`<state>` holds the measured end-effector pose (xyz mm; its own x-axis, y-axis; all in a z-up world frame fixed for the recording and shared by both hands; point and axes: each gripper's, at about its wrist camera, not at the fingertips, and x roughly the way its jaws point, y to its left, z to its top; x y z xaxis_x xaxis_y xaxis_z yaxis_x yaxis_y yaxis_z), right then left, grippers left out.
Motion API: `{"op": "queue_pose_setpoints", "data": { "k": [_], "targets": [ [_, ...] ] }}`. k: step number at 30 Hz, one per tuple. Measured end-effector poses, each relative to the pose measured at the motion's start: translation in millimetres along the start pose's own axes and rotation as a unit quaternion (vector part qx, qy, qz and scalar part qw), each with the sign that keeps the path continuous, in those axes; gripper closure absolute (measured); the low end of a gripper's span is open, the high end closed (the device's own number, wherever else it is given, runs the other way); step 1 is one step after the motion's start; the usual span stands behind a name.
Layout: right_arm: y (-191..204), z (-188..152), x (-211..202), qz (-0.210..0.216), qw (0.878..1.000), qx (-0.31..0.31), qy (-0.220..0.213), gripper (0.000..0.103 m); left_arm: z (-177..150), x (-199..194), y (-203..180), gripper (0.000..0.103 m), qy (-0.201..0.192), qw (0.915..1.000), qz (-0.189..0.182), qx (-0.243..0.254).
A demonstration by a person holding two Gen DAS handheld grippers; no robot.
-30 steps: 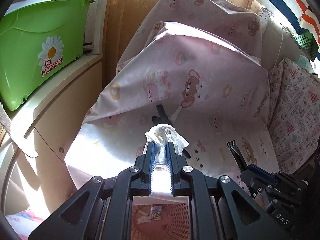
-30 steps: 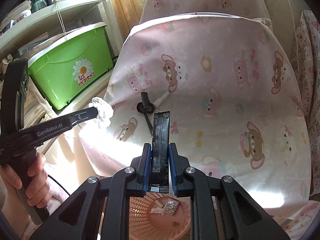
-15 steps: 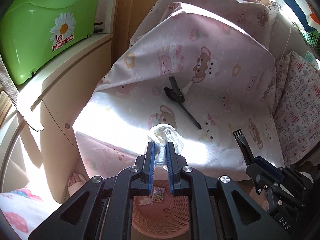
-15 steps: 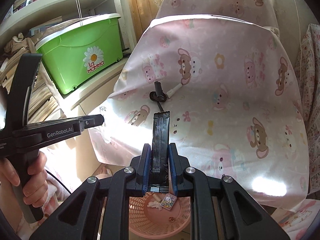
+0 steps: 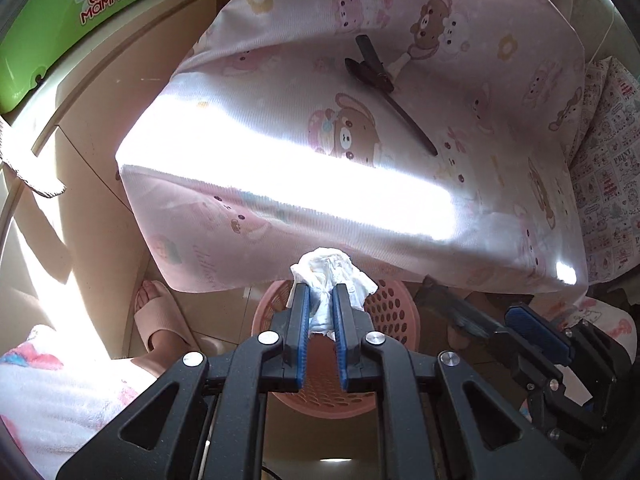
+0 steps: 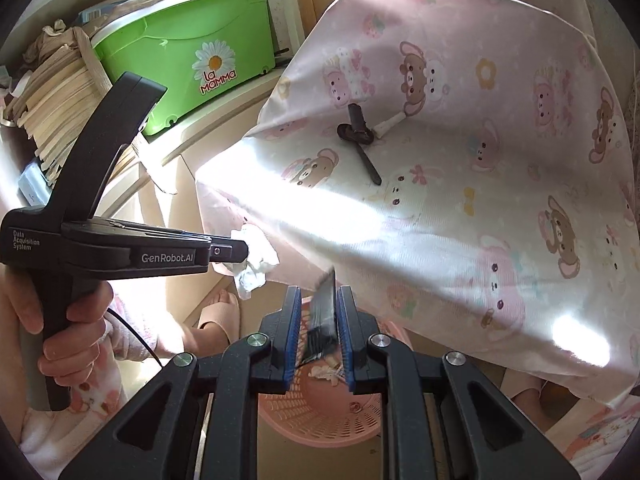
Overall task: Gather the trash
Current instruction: 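Carry the tissue and strap down over the pink wastebasket with both tools, then open both tools to drop tissue and strap into the wastebasket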
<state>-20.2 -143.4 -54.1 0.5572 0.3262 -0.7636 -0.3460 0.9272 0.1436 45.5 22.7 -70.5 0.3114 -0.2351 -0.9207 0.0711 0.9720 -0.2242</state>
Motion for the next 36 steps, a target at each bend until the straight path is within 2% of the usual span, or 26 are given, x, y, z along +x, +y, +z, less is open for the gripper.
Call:
{"op": "queue_pose_setpoints", "data": {
  "k": [3, 6, 10, 13, 20, 27, 30, 34, 36],
  "targets": [
    [-3, -5, 12, -0.001, 1.000, 0.008, 0.019, 0.084, 0, 8, 4, 0.092, 0.006, 0.9999, -0.003, -0.012],
    [-5, -11, 28, -0.007, 0.999, 0.008, 0.045, 0.085, 0, 16, 8, 0.094, 0.016, 0.9985, -0.038, -0.036],
    [-10, -22, 51, -0.018, 0.997, 0.013, 0.078, 0.085, -6, 36, 10, 0.093, 0.040, 0.9985, -0.006, -0.036],
    [-15, -31, 69, -0.027, 0.994, 0.022, 0.107, 0.085, -11, 54, 12, 0.093, 0.070, 0.9969, 0.000, -0.037],
    [-17, -56, 112, -0.045, 0.986, 0.013, 0.160, 0.085, -24, 104, 24, 0.093, 0.133, 0.9891, 0.034, -0.055],
    [-28, -79, 152, -0.061, 0.973, 0.024, 0.222, 0.085, -43, 143, 18, 0.091, 0.175, 0.9820, 0.069, -0.018],
    [-36, -89, 164, -0.058, 0.967, 0.038, 0.247, 0.085, -51, 152, 14, 0.090, 0.192, 0.9787, 0.073, -0.007],
    [-43, -97, 171, -0.065, 0.962, 0.049, 0.262, 0.085, -56, 159, 11, 0.087, 0.202, 0.9760, 0.082, 0.004],
    [-45, -98, 171, -0.069, 0.961, 0.050, 0.263, 0.085, -58, 160, 12, 0.082, 0.204, 0.9754, 0.083, 0.003]
  ]
}}
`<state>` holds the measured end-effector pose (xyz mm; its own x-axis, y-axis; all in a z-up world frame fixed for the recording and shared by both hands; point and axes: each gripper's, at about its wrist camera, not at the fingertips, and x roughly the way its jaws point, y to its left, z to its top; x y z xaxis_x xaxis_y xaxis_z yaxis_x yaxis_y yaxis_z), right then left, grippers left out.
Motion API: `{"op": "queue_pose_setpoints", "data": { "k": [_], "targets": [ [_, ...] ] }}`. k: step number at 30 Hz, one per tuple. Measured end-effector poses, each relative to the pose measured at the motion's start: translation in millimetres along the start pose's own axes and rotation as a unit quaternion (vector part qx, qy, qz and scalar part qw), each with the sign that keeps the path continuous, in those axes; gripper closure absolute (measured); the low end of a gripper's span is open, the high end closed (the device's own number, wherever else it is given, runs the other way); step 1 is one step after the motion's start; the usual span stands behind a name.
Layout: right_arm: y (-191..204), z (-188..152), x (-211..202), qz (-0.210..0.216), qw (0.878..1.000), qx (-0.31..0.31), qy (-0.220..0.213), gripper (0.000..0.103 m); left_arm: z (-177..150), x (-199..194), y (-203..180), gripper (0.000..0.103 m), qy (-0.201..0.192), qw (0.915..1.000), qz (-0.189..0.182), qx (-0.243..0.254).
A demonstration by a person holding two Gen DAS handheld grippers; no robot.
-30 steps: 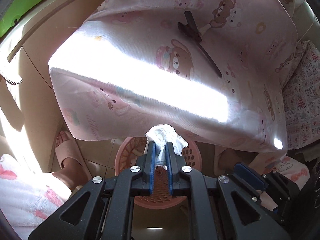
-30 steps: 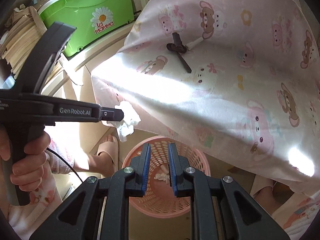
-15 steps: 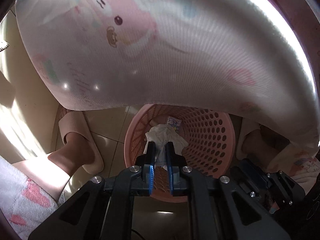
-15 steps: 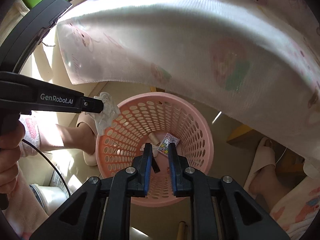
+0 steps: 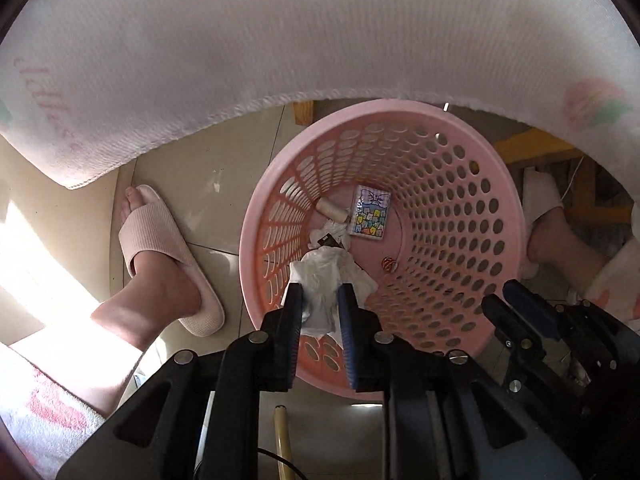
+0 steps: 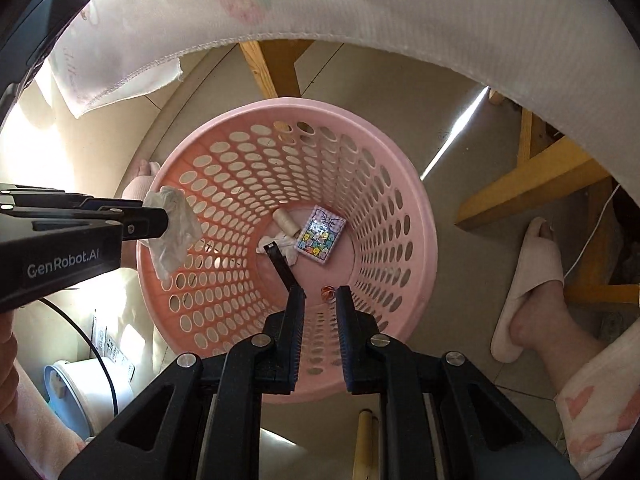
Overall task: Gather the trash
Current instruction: 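Open both tools to drop tissue and strap into the wastebasket, then lift both open tools back toward the cloth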
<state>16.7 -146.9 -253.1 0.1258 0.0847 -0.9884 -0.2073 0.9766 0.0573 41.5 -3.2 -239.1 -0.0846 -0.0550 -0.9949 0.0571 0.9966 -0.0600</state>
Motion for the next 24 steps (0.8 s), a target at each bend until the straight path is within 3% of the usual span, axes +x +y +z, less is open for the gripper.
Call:
{"op": "queue_pose_setpoints", "data": {
  "k": [4, 9, 11, 14, 19, 24],
  "targets": [
    [-1, 0, -3, -0.003, 1.000, 0.006, 0.000, 0.085, 0, -3, 0, 0.079, 0.000, 0.9999, -0.009, -0.007],
    [-6, 2, -16, -0.006, 1.000, 0.021, -0.013, 0.085, 0, -15, 1, 0.063, -0.022, 0.9997, 0.003, -0.006],
    [-9, 4, -25, -0.001, 0.999, 0.026, -0.021, 0.085, 0, -23, 2, 0.041, -0.033, 0.9994, 0.001, -0.008],
    [-10, 5, -38, 0.002, 0.999, 0.028, -0.036, 0.084, 1, -33, 2, 0.030, -0.045, 0.9990, 0.000, -0.006],
    [-13, 5, -65, -0.004, 0.997, 0.036, -0.070, 0.079, 1, -55, 5, 0.028, -0.080, 0.9967, 0.014, -0.010],
    [-11, 3, -100, -0.026, 0.991, 0.033, -0.131, 0.078, -3, -88, 8, 0.025, -0.140, 0.9896, 0.029, -0.007]
  ]
}}
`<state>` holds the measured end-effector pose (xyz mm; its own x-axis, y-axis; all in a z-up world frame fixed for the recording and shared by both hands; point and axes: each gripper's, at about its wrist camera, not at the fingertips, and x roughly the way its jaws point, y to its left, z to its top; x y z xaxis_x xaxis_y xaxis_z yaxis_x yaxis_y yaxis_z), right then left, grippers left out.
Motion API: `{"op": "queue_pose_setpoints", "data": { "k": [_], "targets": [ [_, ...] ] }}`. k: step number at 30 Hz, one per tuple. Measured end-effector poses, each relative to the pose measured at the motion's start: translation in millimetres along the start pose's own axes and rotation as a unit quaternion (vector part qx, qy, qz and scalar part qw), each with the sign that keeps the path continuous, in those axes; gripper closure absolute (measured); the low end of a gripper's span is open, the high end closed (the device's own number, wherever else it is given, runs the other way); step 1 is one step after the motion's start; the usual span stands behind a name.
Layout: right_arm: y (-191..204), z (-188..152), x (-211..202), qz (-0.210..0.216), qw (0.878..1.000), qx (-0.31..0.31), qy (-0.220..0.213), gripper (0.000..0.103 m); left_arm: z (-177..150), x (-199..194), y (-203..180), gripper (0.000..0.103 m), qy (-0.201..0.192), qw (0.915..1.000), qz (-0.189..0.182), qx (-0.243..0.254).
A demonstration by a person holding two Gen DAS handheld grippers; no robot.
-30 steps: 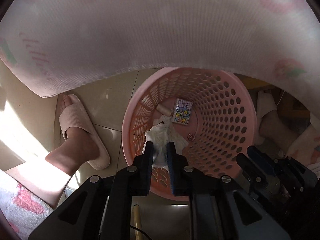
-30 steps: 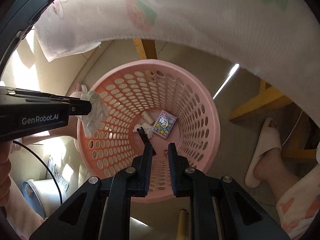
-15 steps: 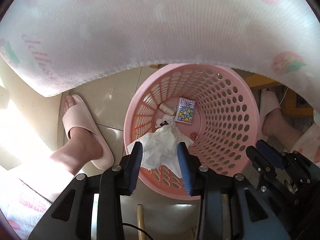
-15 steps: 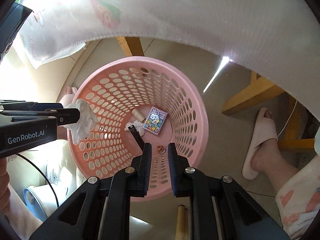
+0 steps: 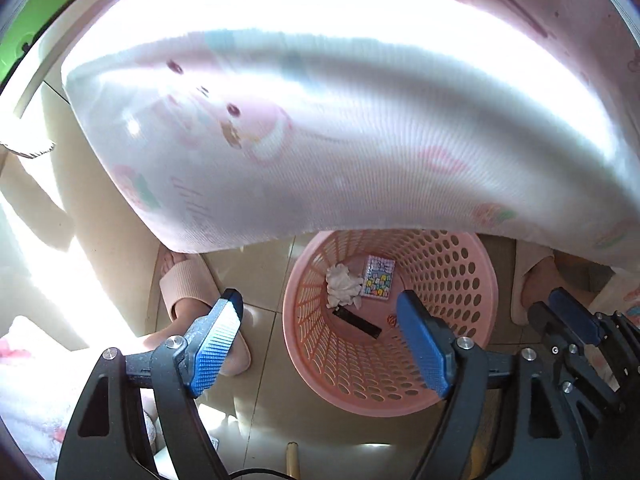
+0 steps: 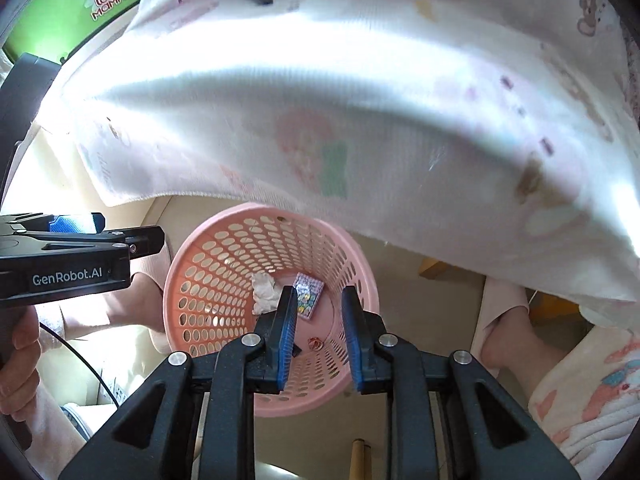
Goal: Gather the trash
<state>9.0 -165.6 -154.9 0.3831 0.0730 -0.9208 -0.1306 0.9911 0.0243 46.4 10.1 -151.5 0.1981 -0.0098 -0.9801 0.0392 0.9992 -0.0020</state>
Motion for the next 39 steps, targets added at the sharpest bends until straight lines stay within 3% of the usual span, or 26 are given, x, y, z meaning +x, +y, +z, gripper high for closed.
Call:
{"op": "queue_pose_setpoints", "data": {
  "k": [9, 11, 15, 17, 22, 24, 26, 28, 30, 37, 39],
  "targets": [
    [16, 2, -85, 0.006, 0.986, -0.042, -0.162, 0.076, 5, -73, 5, 0.023, -0.145, 0.9886, 0.040, 0.009],
    [12, 5, -95, 0.008, 0.983, -0.036, -0.181, 0.066, 7, -85, 10, 0.019, -0.170, 0.9848, 0.035, 0.001],
    [1, 17, -109, 0.002, 0.979, -0.027, -0.204, 0.063, 14, -112, 16, 0.008, -0.215, 0.9763, 0.024, -0.001],
    [-3, 26, -116, -0.001, 0.977, -0.025, -0.213, 0.056, 22, -131, 16, 0.003, -0.235, 0.9717, 0.019, 0.006],
    [-21, 57, -131, 0.000, 0.974, -0.015, -0.227, 0.051, 47, -167, 17, 0.001, -0.260, 0.9653, 0.016, 0.014],
    [-28, 73, -140, -0.005, 0.972, -0.016, -0.236, 0.045, 65, -176, 20, 0.001, -0.265, 0.9643, 0.003, 0.008],
    [-34, 88, -148, -0.008, 0.969, -0.020, -0.248, 0.031, 85, -181, 20, 0.001, -0.263, 0.9647, -0.007, 0.004],
    [-39, 100, -153, -0.016, 0.966, -0.022, -0.257, 0.031, 104, -184, 21, 0.001, -0.262, 0.9647, -0.028, -0.001],
    [-44, 114, -152, -0.024, 0.966, -0.024, -0.258, 0.031, 122, -184, 21, 0.003, -0.259, 0.9648, -0.048, -0.006],
    [-60, 147, -120, -0.030, 0.969, -0.018, -0.243, 0.031, 164, -163, 12, 0.046, -0.227, 0.9707, -0.074, 0.028],
    [-65, 152, -109, -0.026, 0.971, -0.013, -0.236, 0.031, 172, -153, 12, 0.050, -0.222, 0.9711, -0.082, 0.027]
  ]
}}
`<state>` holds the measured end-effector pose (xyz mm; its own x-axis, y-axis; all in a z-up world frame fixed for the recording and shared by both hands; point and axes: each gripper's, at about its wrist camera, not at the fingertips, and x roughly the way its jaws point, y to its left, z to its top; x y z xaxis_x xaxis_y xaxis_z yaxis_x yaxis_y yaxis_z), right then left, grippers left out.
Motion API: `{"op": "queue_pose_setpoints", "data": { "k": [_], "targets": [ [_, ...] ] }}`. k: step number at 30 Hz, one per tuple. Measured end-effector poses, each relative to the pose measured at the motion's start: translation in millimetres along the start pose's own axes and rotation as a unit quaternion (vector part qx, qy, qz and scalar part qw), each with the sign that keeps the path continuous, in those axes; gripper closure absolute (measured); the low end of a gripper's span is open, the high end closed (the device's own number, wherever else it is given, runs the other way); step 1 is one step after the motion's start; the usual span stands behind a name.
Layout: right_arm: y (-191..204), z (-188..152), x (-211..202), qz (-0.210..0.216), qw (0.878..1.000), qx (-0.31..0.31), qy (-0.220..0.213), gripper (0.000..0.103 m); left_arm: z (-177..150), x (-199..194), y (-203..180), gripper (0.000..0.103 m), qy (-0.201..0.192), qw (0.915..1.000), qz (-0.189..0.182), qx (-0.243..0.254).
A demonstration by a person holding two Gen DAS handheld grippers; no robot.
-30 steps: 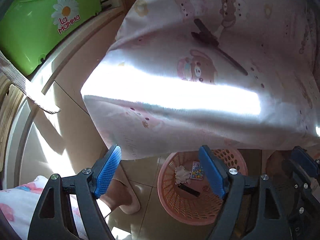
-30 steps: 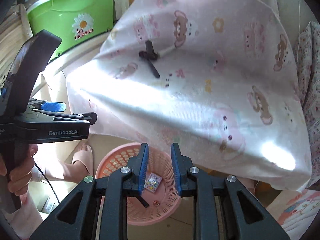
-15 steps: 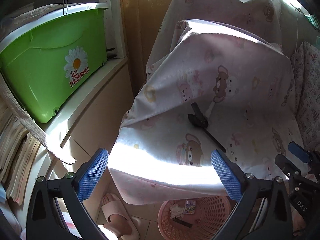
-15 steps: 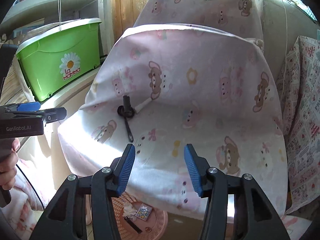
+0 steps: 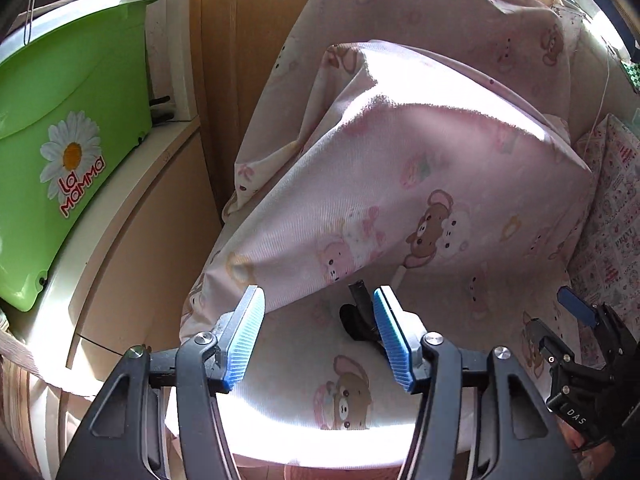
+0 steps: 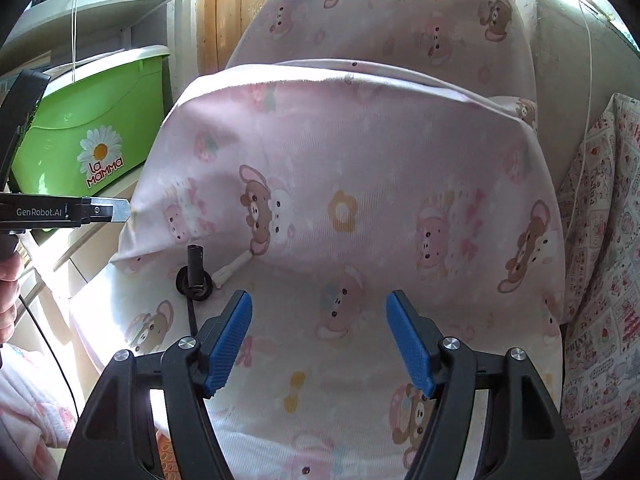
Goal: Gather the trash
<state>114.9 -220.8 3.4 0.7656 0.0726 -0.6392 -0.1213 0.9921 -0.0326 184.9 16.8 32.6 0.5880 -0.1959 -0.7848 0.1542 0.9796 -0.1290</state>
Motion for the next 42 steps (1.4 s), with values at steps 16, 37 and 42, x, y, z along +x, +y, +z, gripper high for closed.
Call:
{"op": "queue_pose_setpoints", "data": {
  "k": [16, 37, 42],
  "targets": [
    [-23, -10, 50, 0.019, 0.995, 0.075, 0.069, 0.031, 10, 87, -24, 0.067, 0.101, 0.9924, -0.061, -0.035],
    [-16, -13, 54, 0.046, 0.992, 0.085, 0.084, 0.031, 9, 77, -7, 0.097, 0.094, 0.9901, -0.061, -0.084],
    [4, -13, 38, 0.052, 0.986, 0.117, 0.107, 0.031, 16, 59, -7, 0.097, 0.064, 0.9972, 0.019, -0.032]
  ]
}}
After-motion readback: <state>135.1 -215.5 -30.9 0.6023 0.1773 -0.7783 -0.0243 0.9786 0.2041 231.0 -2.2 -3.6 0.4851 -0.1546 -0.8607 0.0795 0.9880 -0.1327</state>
